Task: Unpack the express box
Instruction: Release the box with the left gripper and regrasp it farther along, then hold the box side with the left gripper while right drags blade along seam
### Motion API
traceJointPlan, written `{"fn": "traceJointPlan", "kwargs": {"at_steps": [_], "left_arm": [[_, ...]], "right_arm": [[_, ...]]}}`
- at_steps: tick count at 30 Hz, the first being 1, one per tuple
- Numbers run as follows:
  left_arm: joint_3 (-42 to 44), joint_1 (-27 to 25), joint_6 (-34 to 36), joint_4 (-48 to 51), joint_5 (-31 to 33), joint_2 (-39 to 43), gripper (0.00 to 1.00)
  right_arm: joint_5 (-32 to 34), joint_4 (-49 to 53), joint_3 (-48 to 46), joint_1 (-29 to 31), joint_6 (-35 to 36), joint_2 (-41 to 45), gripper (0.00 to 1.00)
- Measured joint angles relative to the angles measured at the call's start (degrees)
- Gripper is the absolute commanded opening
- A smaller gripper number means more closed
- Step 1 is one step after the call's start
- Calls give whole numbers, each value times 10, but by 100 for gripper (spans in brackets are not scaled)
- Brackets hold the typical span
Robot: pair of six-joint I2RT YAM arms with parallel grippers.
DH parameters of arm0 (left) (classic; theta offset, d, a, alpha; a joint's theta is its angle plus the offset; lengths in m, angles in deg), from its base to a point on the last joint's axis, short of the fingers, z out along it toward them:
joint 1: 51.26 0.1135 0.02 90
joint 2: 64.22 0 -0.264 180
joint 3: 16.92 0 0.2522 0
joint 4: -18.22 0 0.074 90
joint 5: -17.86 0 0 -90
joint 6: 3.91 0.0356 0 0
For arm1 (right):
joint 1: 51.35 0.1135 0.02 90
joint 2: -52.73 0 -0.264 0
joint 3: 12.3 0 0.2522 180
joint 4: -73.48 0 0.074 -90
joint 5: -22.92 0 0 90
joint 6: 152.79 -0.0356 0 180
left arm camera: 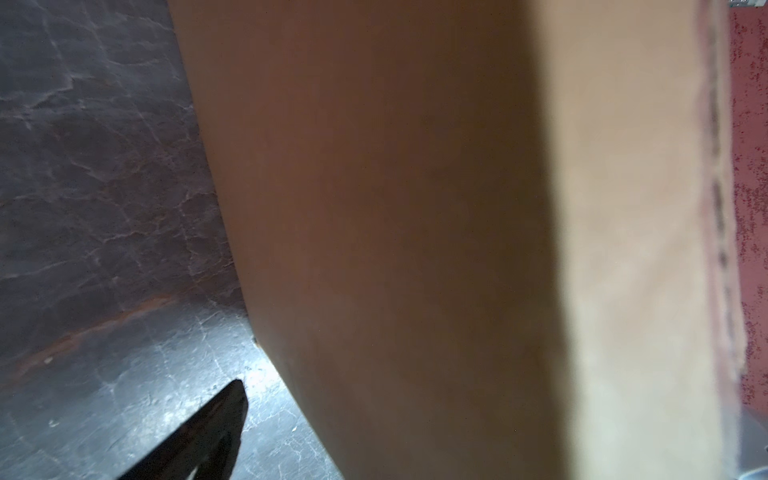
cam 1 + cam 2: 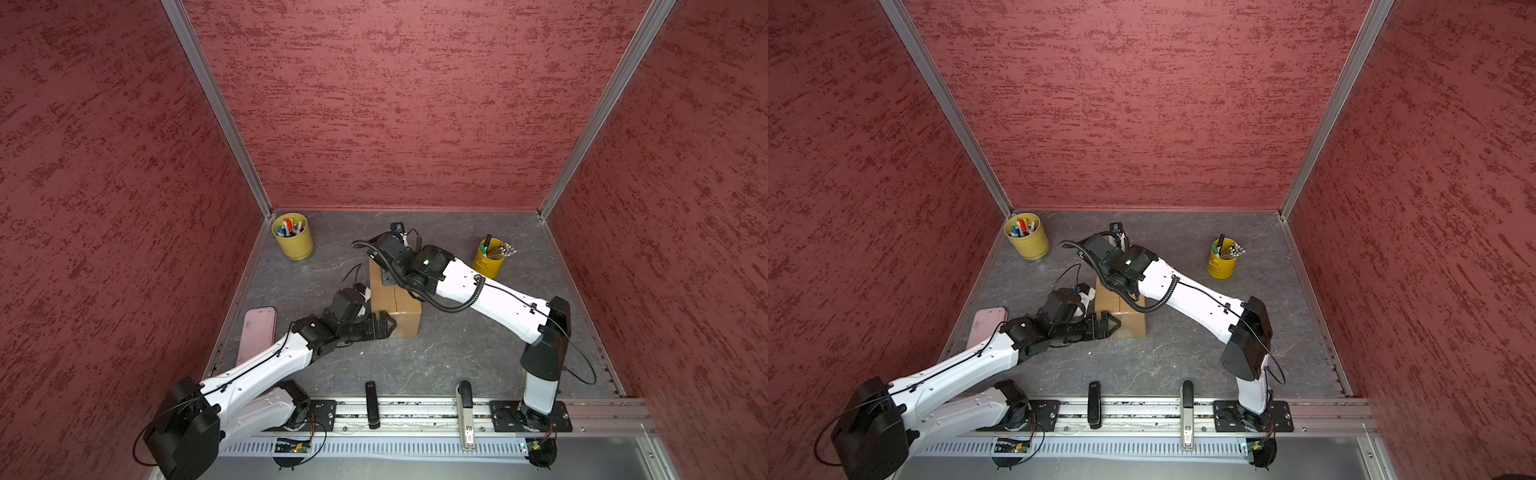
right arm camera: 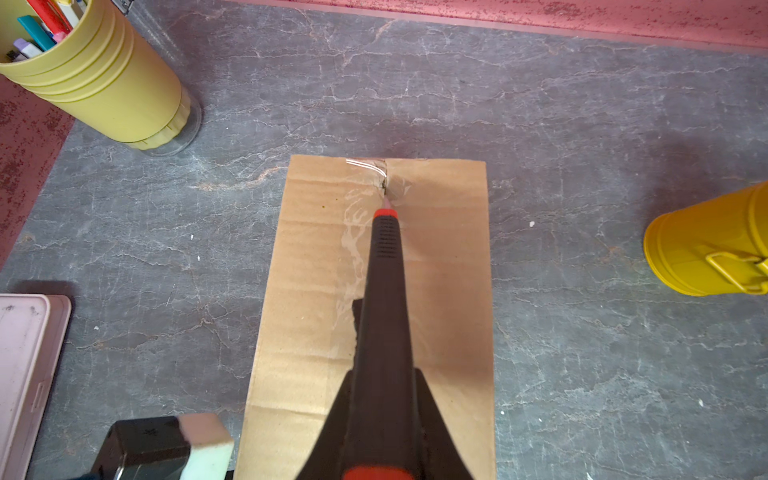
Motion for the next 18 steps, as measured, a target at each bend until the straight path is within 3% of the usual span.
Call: {"fn": "traceJointPlan", "kwargs": {"at_steps": [18], "left_arm": [[0,15,-12,-44,20,-29,100]], "right_arm": [[-64,42,-32,4,-29,2,0]]}}
